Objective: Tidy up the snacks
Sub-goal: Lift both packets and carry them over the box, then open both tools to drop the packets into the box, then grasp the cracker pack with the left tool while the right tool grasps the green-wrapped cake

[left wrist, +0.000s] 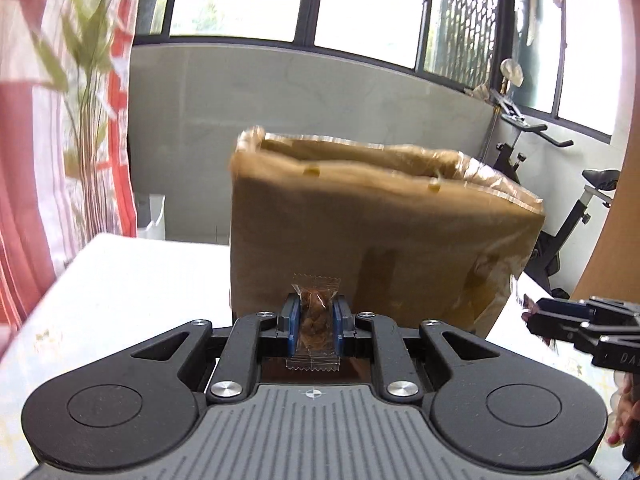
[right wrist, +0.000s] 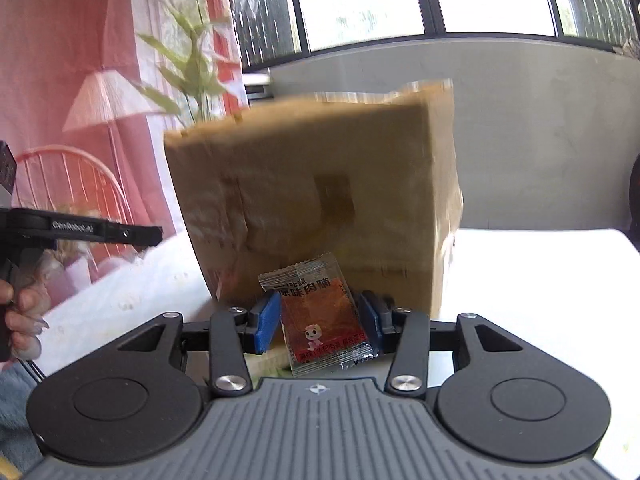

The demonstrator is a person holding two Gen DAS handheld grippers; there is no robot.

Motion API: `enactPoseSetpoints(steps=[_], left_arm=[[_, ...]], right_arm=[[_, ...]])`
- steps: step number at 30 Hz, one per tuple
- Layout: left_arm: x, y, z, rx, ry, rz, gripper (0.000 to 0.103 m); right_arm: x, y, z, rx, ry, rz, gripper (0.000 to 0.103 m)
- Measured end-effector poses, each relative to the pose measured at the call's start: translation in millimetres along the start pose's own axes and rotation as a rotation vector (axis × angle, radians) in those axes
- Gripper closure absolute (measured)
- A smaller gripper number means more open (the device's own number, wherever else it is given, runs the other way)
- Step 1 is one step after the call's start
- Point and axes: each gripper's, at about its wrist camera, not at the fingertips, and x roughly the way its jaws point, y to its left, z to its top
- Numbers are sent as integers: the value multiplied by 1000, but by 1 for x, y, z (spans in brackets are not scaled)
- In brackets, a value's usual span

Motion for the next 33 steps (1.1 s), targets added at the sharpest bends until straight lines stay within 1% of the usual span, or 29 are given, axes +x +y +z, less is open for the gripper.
enactPoseSetpoints(steps=[2, 4, 6, 8, 10, 12, 14, 15, 17, 19, 20, 21, 22, 23, 24, 28, 30, 33], left_arm=[[-4, -4, 22, 28, -47, -17, 85], [-2, -8, 42, 50, -84, -24, 85], [5, -12, 63, 60, -116, -25, 85], [18, -15, 82, 56, -131, -29, 85], [34, -18, 95, 43, -122, -33, 85], [55, -23, 105, 46, -94, -32, 85], [74, -28, 108, 72, -67, 5, 85], [82, -31, 108, 78, -40, 12, 84], [96, -34, 107, 67, 8, 14, 84], [104, -37, 106, 58, 31, 9, 83], [105, -37, 104, 57, 33, 3, 78], [104, -37, 102, 56, 30, -5, 65], [103, -38, 100, 59, 19, -18, 57], [98, -37, 96, 65, 0, -30, 46], [93, -37, 92, 69, -13, -33, 42], [77, -32, 79, 75, -17, -53, 41], [68, -30, 74, 72, -29, -58, 34], [54, -32, 67, 70, -53, -63, 29]], right_arm=[[-6, 3, 28, -24, -77, 19, 57], [-5, 4, 53, -51, -119, 28, 57], [2, 2, 76, -74, -138, 22, 57], [16, -2, 97, -90, -140, -10, 57], [34, -7, 110, -104, -124, -72, 57], [47, -13, 117, -89, -104, -122, 57], [62, -16, 118, -82, -76, -168, 57], [66, -18, 116, -86, -59, -186, 57], [72, -21, 113, -91, -31, -213, 55], [75, -21, 107, -98, -16, -237, 52], [74, -21, 104, -106, -16, -244, 45], [71, -22, 101, -111, -24, -247, 40], [67, -23, 98, -111, -37, -247, 32], [62, -24, 95, -110, -48, -246, 26], [58, -25, 93, -106, -60, -245, 25], [42, -22, 85, -89, -109, -236, 19], [33, -18, 80, -86, -136, -232, 15], [20, -13, 69, -61, -190, -228, 8]])
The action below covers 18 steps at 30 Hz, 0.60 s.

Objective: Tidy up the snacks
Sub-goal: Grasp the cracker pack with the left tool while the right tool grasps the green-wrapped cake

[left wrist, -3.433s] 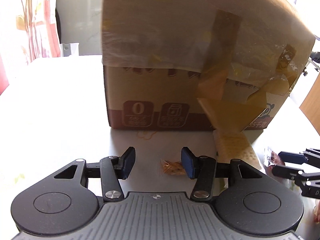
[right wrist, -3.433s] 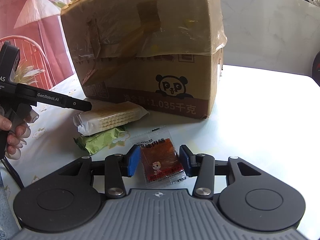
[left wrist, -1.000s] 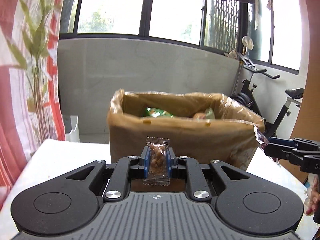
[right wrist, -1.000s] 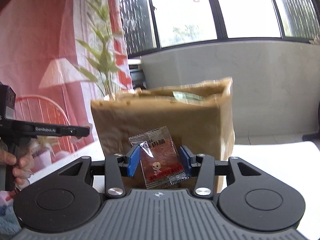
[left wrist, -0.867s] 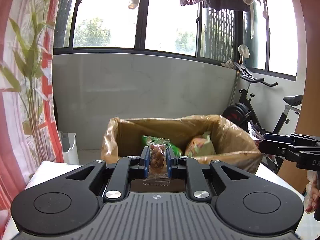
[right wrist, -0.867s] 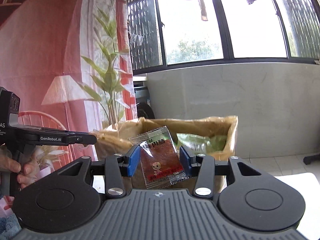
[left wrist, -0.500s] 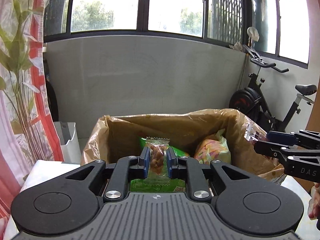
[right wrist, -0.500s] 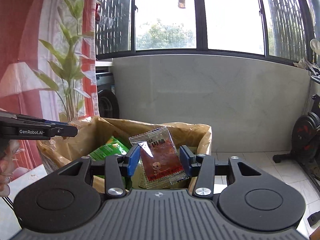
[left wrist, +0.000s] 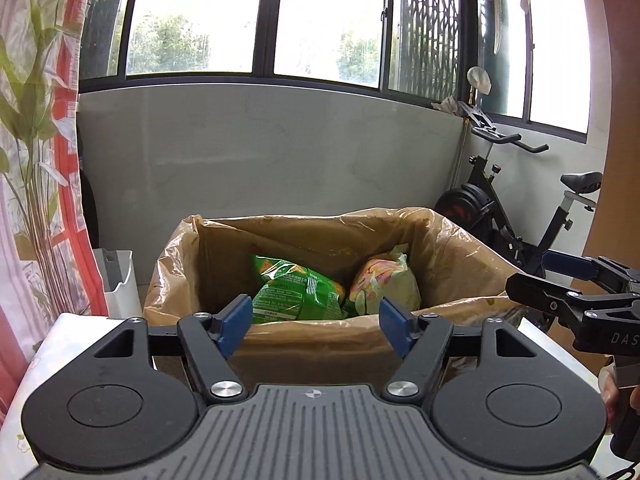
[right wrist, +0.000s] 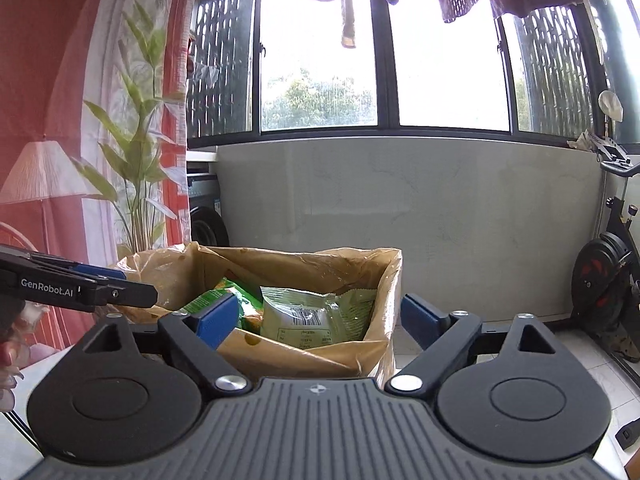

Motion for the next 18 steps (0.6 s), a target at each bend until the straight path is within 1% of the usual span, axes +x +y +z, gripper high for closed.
enactPoseSetpoints(steps=[2, 3, 5, 8, 12, 14, 18], left_arm=[[-9, -1, -3, -10, -3, -2, 26], [-13, 0, -5, -22, 1, -6, 22], [-19, 1, -10, -60, 17, -9, 19], [-28, 2, -21, -96, 32, -15, 19], [-34, -3, -42, -85, 68, -8, 19], [-32, -5, -52, -69, 98, 1, 19], [-23, -3, -65, -80, 154, 11, 19]], right_arm=[[-10, 2, -7, 25, -29, -21, 0], [-13, 3, -9, 34, -34, -33, 0], [-20, 6, -17, 40, -29, -56, 0], [-26, 9, -30, 27, -18, -74, 0], [-23, 5, -49, 63, 66, -52, 0], [-21, 1, -59, 85, 114, -49, 0], [-15, -4, -72, 99, 191, -57, 0]])
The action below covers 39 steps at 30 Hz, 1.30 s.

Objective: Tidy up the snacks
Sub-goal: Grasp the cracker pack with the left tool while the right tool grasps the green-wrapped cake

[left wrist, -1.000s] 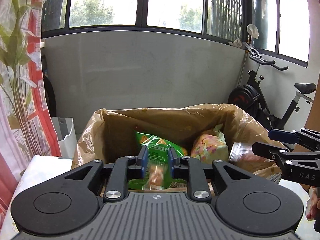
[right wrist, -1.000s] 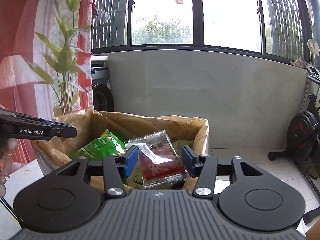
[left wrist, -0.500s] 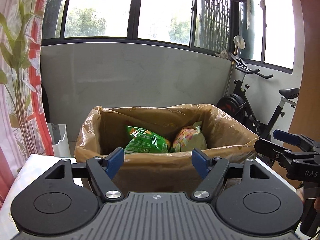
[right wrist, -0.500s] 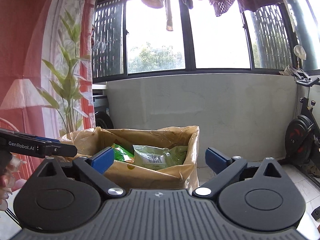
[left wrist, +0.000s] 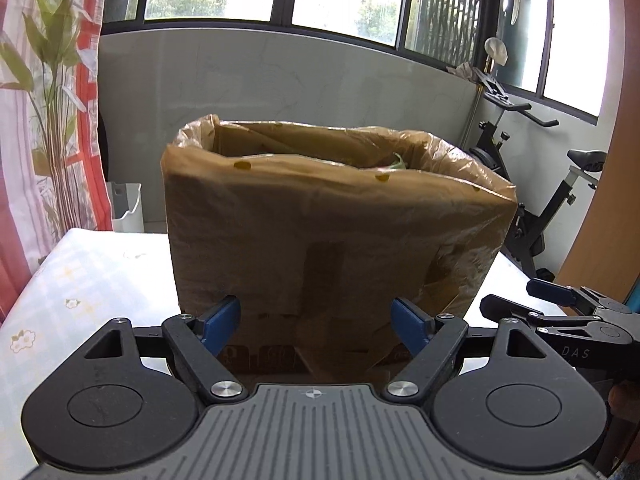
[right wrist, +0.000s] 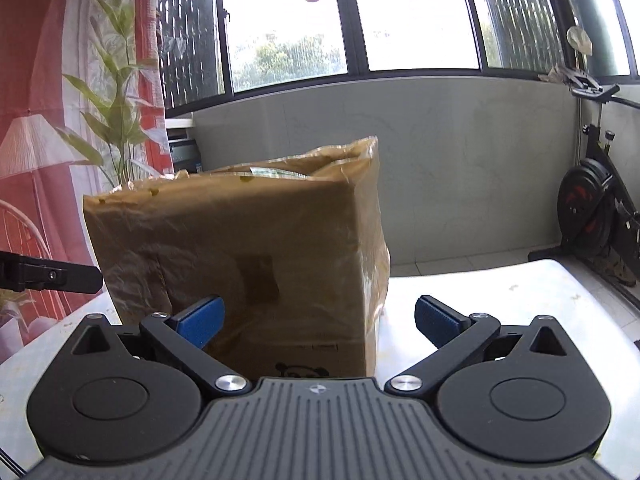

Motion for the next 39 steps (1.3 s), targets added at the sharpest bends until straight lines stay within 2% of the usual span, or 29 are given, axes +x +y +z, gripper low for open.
enactPoseSetpoints(steps=[9, 12, 18, 23, 28, 32, 34, 37, 39], left_arm=[[22, -3, -18, 4, 84, 0, 19], [31, -6, -25, 5, 116, -4, 19], [55, -15, -40, 23, 185, -12, 19], [79, -23, -47, 44, 243, -40, 19], [103, -40, -58, 105, 306, -53, 20], [118, -41, -64, 86, 335, -20, 33], [121, -39, -66, 64, 340, -35, 39], [122, -42, -68, 83, 341, -63, 52], [120, -45, -69, 102, 330, -64, 54]], right_arm=[[17, -26, -36, 85, 161, -24, 0], [18, -31, -46, 81, 185, -55, 0], [20, -37, -65, 108, 223, -61, 0], [21, -38, -66, 129, 247, -39, 0], [22, -42, -68, 159, 261, -19, 3], [24, -45, -69, 172, 279, -1, 4], [25, -43, -69, 163, 282, 8, 4], [27, -41, -69, 149, 289, 16, 4], [28, -40, -69, 142, 292, 17, 4]])
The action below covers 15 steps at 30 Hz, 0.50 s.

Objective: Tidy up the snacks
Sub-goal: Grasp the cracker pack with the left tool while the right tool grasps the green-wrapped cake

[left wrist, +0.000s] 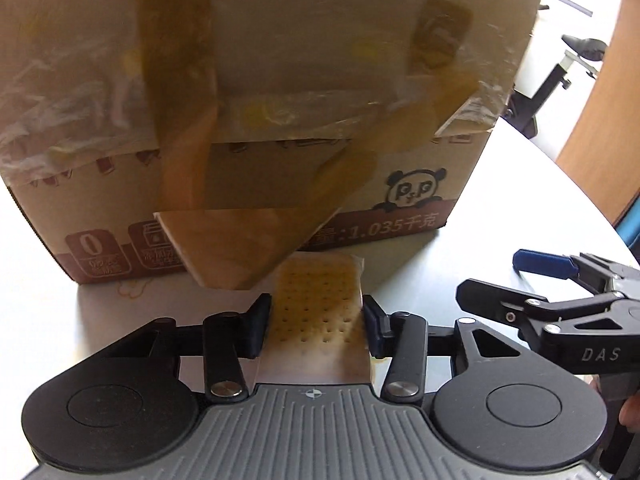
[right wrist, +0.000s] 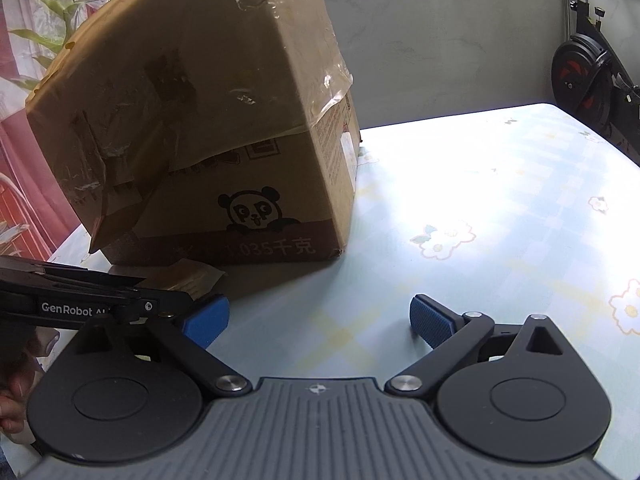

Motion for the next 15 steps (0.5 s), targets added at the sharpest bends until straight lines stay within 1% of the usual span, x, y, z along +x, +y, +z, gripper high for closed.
enactPoseSetpoints(steps=[4, 9, 15], left_arm=[[-7, 3, -3, -14, -27, -1, 54], [-33, 13, -8, -34, -85, -1, 54], [-63, 36, -23, -98, -134, 47, 54]], right_arm=[[2, 0, 0, -5, 4, 0, 4], [3, 0, 0, -6, 5, -1, 4], [6, 3, 1, -20, 14, -14, 4]])
